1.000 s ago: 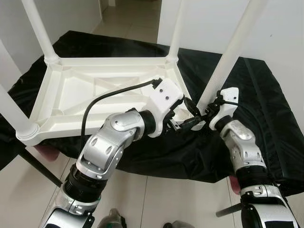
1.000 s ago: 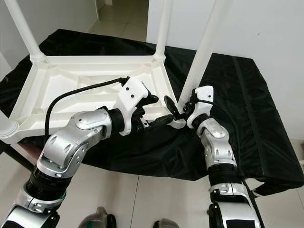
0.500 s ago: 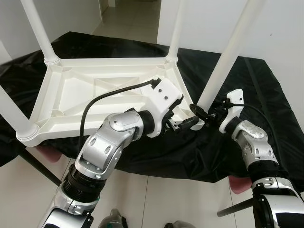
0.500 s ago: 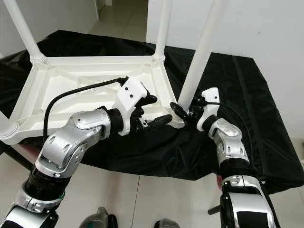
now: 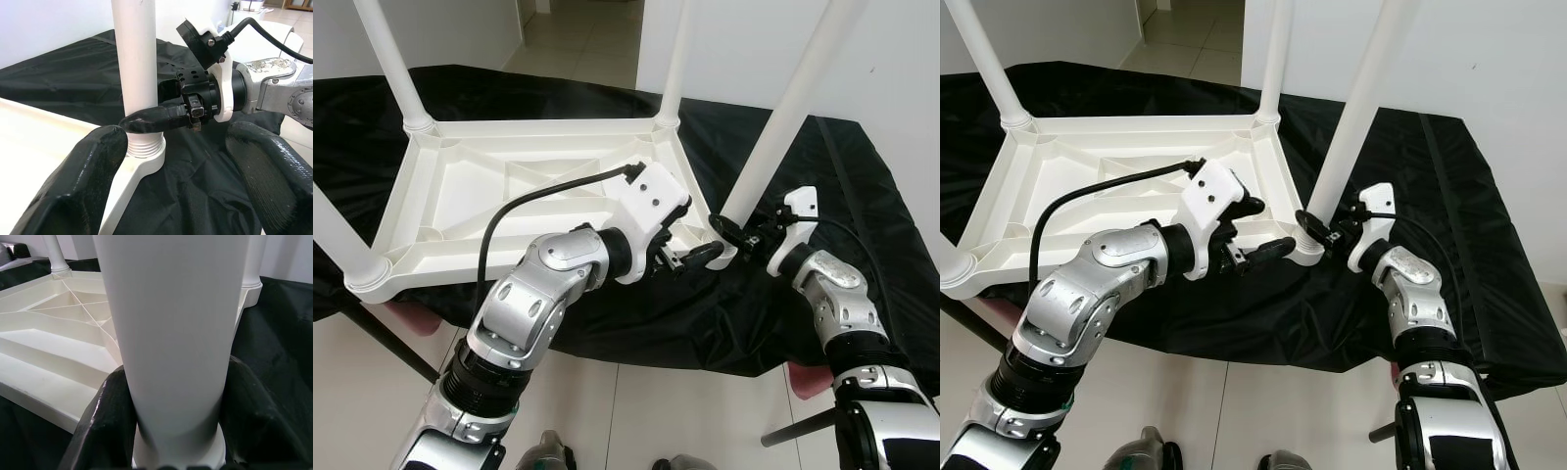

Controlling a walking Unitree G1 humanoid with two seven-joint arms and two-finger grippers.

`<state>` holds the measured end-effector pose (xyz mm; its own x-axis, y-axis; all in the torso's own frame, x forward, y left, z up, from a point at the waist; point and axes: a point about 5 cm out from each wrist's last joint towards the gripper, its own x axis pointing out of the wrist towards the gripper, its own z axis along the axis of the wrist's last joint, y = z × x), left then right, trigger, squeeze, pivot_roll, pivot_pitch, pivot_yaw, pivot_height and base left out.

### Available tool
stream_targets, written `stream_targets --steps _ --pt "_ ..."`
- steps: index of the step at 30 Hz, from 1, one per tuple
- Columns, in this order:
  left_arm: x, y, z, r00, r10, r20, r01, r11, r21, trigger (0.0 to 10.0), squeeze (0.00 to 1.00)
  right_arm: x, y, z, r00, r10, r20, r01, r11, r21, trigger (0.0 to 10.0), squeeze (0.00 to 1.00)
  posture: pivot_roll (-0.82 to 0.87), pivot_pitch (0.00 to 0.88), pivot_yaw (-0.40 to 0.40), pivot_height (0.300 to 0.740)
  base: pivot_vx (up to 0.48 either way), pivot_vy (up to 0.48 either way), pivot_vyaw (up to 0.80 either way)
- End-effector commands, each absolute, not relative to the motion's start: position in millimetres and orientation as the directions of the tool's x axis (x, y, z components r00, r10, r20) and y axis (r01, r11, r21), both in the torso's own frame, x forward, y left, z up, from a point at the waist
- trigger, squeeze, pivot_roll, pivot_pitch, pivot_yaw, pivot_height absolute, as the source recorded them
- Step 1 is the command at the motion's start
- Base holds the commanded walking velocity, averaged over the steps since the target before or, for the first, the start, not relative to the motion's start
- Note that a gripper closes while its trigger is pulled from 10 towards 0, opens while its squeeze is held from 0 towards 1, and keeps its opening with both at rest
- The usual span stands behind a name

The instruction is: Building children table

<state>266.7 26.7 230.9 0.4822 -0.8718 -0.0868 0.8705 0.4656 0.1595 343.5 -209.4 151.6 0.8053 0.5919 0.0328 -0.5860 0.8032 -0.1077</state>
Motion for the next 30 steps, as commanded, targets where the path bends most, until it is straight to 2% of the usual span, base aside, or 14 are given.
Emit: stream_targets --steps 1,12,18,24,28,30 --pt "266 24 234 0.481 -0.873 -0.081 0.87 0.464 0.166 10.0 0.0 342 -211 148 0.801 0.597 0.035 -0.593 0.8 -0.087 10.0 0.0 0.03 0.017 -0.007 0.74 0.0 0.0 0.0" --pt "266 23 232 0.481 -0.873 -0.082 0.87 0.465 0.163 10.0 0.0 338 -205 148 0.866 0.49 0.095 -0.491 0.871 -0.024 10.0 0.0 0.03 0.008 -0.023 0.74 0.0 0.0 0.0" --pt "266 22 231 0.479 -0.874 -0.084 0.872 0.462 0.165 10.0 0.0 330 -189 148 0.898 0.412 0.156 -0.423 0.905 0.046 10.0 0.0 0.03 0.001 -0.025 0.74 0.0 0.0 0.0" --pt "265 22 230 0.475 -0.876 -0.085 0.874 0.457 0.164 10.0 0.0 327 -180 148 0.917 0.371 0.148 -0.384 0.921 0.071 10.0 0.0 0.03 0.0 -0.029 0.74 0.0 0.0 0.0" --pt "264 21 229 0.47 -0.878 -0.088 0.876 0.452 0.165 10.0 0.0 321 -164 149 0.939 0.315 0.14 -0.329 0.94 0.087 10.0 0.0 0.04 0.0 -0.031 0.74 0.0 0.0 0.0" --pt "263 21 229 0.469 -0.879 -0.09 0.877 0.451 0.165 10.0 0.0 321 -160 149 0.965 0.226 0.131 -0.24 0.965 0.103 10.0 0.0 0.04 0.0 -0.034 0.74 0.0 0.0 0.0"
